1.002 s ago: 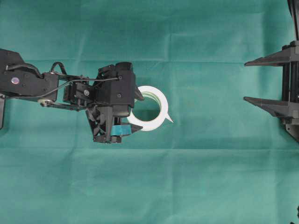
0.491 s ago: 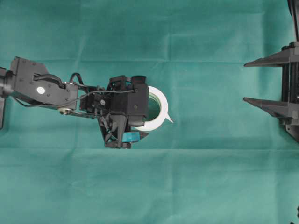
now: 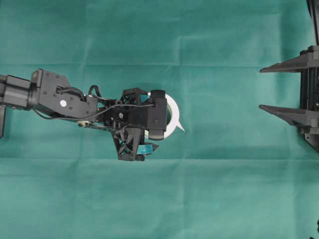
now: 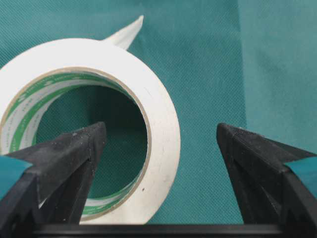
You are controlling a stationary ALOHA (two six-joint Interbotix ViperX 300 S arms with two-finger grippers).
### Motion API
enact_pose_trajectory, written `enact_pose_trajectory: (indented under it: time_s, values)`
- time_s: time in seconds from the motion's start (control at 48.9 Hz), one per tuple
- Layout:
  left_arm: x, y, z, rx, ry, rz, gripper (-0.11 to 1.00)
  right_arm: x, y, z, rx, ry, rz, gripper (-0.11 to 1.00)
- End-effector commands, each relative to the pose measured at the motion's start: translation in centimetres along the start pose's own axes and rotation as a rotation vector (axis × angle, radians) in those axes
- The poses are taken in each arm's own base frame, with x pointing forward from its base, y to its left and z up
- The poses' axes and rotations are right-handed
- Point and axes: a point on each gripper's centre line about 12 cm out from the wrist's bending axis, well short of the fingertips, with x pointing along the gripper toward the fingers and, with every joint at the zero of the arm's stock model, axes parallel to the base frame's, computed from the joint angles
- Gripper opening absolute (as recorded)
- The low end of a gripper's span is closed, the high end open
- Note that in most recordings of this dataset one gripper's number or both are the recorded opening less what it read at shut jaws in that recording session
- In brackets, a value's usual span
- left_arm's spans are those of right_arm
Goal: Peel off the duct tape with your right arm.
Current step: 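Close the left gripper on the roll rim and lift it upright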
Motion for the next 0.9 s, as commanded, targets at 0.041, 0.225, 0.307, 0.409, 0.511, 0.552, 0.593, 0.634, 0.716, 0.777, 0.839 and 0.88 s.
enact_pose_trajectory:
  time_s: [0.041,0.225,0.307,0.409,0.511,0.552,0.593,0.634,0.716,0.777,0.839,0.88]
  values:
    - [-0.2,-0.2,1.3,0.001,-0.052,-0.003,0.99,0.2,0.0,0.3,0.0,-0.011,-0.001,0.85]
    - [0.9,-0.1,0.5,0.001,-0.043,-0.002,0.99,0.2,0.0,0.3,0.002,-0.011,-0.001,0.85]
    - [1.3,-0.1,0.2,0.001,-0.032,-0.002,0.99,0.2,0.0,0.3,0.002,-0.011,-0.001,0.85]
    - [1.6,-0.1,-0.1,0.001,-0.025,-0.002,0.99,0.2,0.0,0.3,0.002,-0.009,-0.001,0.85]
    - [1.9,-0.1,-0.4,0.001,-0.014,-0.002,0.99,0.2,0.0,0.3,0.002,-0.009,-0.001,0.85]
    - [2.0,-0.1,-0.5,0.001,-0.011,-0.002,0.99,0.2,0.0,0.3,0.002,-0.009,-0.001,0.85]
    - [2.1,-0.1,-0.6,0.001,-0.008,-0.002,0.99,0.2,0.0,0.3,0.0,-0.009,-0.001,0.85]
    - [2.1,-0.1,-0.6,0.001,-0.009,-0.002,0.99,0.2,0.0,0.3,0.002,-0.009,-0.001,0.85]
    - [2.1,-0.1,-0.6,0.001,-0.009,-0.002,0.99,0.2,0.0,0.2,0.002,-0.008,-0.001,0.85]
    - [2.1,-0.1,-0.5,0.001,-0.011,-0.002,0.99,0.1,0.0,0.1,0.0,-0.006,-0.001,0.85]
    - [2.1,-0.1,-0.5,0.001,-0.011,-0.002,0.98,0.1,0.0,0.1,0.002,-0.006,-0.001,0.85]
    - [2.1,-0.1,-0.4,0.004,-0.014,-0.002,0.97,0.1,0.0,0.1,0.002,-0.006,-0.001,0.85]
